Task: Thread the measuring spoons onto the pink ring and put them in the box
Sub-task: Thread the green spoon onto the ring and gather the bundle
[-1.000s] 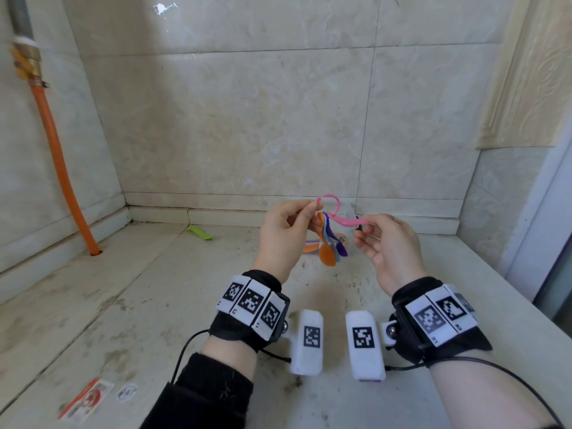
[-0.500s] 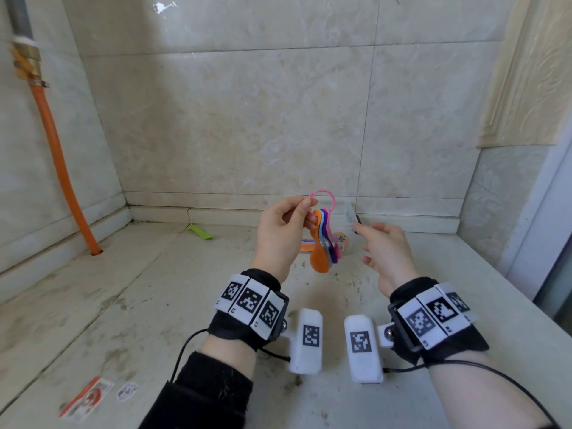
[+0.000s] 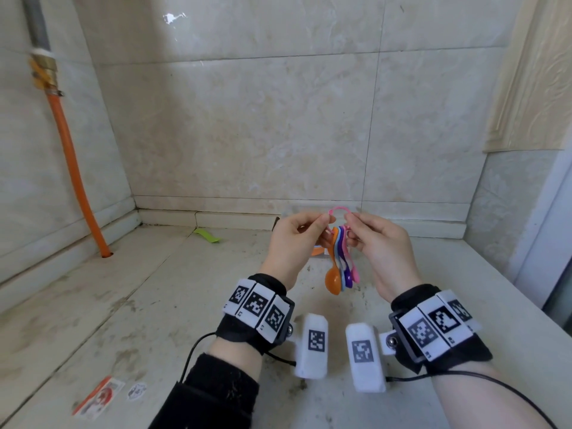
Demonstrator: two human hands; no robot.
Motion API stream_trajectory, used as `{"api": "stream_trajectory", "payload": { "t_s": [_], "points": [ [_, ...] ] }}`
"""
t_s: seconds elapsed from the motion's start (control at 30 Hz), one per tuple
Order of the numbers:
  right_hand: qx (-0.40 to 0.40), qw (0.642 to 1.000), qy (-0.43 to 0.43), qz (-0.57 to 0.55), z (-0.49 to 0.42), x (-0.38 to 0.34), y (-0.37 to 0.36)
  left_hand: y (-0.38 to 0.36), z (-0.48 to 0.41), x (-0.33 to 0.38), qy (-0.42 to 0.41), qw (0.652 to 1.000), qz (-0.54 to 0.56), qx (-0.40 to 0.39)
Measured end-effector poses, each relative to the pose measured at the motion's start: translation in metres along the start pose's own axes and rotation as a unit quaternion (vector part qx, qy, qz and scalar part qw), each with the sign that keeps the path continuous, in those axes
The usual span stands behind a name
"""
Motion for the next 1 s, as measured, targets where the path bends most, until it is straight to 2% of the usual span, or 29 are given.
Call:
{"api": "stream_trajectory", "payload": {
  "t_s": [0.17, 0.3, 0.37, 0.43, 0.5, 0.53, 0.63, 0.73, 0.8, 1.0],
  "points": [
    [-0.003, 1.000, 0.010, -0.013, -0.002, -0.003, 0.001, 0.010, -0.006, 0.005, 0.049, 0.997, -0.065, 0.008],
    [0.005, 0.999, 0.010, -0.049, -0.003, -0.003, 0.003, 0.049, -0.029, 0.026, 0.052, 0.971, -0.224, 0.061],
    [-0.002, 0.998, 0.010, -0.054, -0.003, -0.002, 0.002, 0.072, -0.044, 0.036, 0.053, 0.923, -0.376, 0.064],
    [-0.010, 0.998, 0.012, -0.054, -0.002, -0.002, 0.001, 0.094, -0.058, 0.038, 0.090, 0.848, -0.521, 0.037],
    [-0.010, 0.998, 0.012, -0.056, -0.002, -0.002, 0.001, 0.117, -0.067, 0.036, 0.143, 0.779, -0.611, 0.016],
    [-0.008, 0.998, 0.014, -0.059, -0.004, -0.001, 0.002, 0.128, -0.070, 0.036, 0.159, 0.756, -0.635, 0.014],
    [-0.007, 0.997, 0.028, -0.071, -0.006, 0.000, 0.005, 0.154, -0.081, 0.034, 0.190, 0.718, -0.670, 0.024],
    [-0.008, 0.995, 0.037, -0.089, -0.008, 0.003, 0.004, 0.165, -0.091, 0.030, 0.265, 0.652, -0.711, 0.000],
    [-0.011, 0.995, 0.035, -0.095, -0.010, 0.004, 0.003, 0.170, -0.101, 0.022, 0.266, 0.627, -0.732, -0.019],
    [-0.016, 0.996, 0.033, -0.077, -0.012, 0.010, 0.007, 0.187, -0.114, -0.012, 0.270, 0.601, -0.750, -0.055]
  ]
}}
Point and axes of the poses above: each hand's wrist, its own z-axis away from the middle knuckle, its own y-axis out of the back of the hand, x = y × z, the point moved 2 cm from there along -z, towards the middle knuckle, and after that the axes turned 5 degrees about y, right-handed, at the moved point
